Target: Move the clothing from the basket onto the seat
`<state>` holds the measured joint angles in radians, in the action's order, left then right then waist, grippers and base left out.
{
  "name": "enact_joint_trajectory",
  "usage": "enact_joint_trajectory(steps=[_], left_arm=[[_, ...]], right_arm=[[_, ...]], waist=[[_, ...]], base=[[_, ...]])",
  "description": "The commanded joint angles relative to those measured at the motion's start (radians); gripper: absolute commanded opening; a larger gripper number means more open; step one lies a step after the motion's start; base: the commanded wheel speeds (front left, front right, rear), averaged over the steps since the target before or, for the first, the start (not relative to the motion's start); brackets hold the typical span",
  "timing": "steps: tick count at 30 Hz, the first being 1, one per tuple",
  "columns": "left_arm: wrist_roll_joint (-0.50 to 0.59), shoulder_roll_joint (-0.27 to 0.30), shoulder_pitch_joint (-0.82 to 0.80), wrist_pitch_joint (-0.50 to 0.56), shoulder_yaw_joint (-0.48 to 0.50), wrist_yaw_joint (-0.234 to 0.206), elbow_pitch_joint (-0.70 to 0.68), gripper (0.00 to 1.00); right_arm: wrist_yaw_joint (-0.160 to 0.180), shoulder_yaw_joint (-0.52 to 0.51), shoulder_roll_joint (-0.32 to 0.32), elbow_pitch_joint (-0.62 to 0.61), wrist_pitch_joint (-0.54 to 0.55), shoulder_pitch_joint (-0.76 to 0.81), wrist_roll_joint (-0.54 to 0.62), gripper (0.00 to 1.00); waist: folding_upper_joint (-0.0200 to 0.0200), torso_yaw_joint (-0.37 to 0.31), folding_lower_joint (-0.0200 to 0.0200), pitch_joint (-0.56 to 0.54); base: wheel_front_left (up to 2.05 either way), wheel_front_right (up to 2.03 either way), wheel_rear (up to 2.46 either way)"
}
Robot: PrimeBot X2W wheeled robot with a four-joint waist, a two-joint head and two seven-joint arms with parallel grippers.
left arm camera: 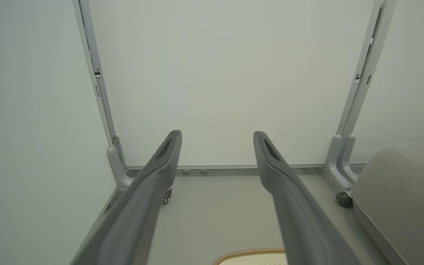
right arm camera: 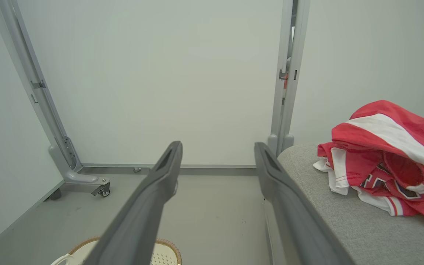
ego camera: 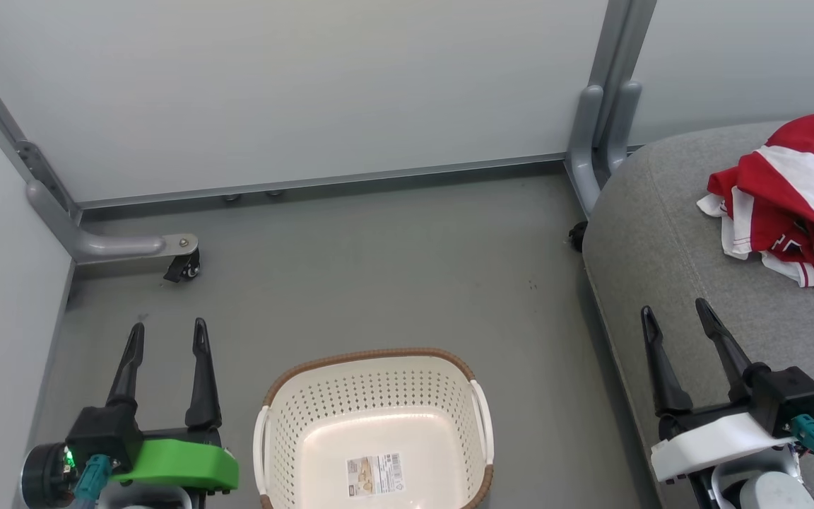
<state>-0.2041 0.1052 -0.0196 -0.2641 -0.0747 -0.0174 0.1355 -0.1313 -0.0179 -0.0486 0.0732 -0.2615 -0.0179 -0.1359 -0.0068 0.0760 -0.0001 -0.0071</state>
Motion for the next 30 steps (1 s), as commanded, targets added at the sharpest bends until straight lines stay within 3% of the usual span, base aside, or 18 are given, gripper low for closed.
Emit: enact_joint_trajectory(steps=[1, 6, 30], left_arm=[[0.002, -0.001, 0.0, 0.0, 0.001, 0.001, 0.0, 0.0], [-0.006, -0.004, 0.009, 0.003, -0.001, 0.001, 0.045, 0.0], [-0.424, -0.019, -0.026, 0.116, 0.058, 0.035, 0.053, 0.0]], right_arm=[[0.0, 0.0, 0.0, 0.001, 0.0, 0.0, 0.0, 0.0], [0.0, 0.001, 0.008, 0.045, 0.004, 0.016, -0.011, 0.0], [0.0, -0.03, 0.005, 0.085, 0.115, -0.024, -0.448, 0.0]], waist=[[0.0, 0.0, 0.0001, 0.0], [0.0, 0.0, 0.0001, 0.0], [0.0013, -0.015, 0.0001, 0.001]], base=[[0.0, 0.0, 0.0], [0.0, 0.0, 0.0], [0.0, 0.0, 0.0]])
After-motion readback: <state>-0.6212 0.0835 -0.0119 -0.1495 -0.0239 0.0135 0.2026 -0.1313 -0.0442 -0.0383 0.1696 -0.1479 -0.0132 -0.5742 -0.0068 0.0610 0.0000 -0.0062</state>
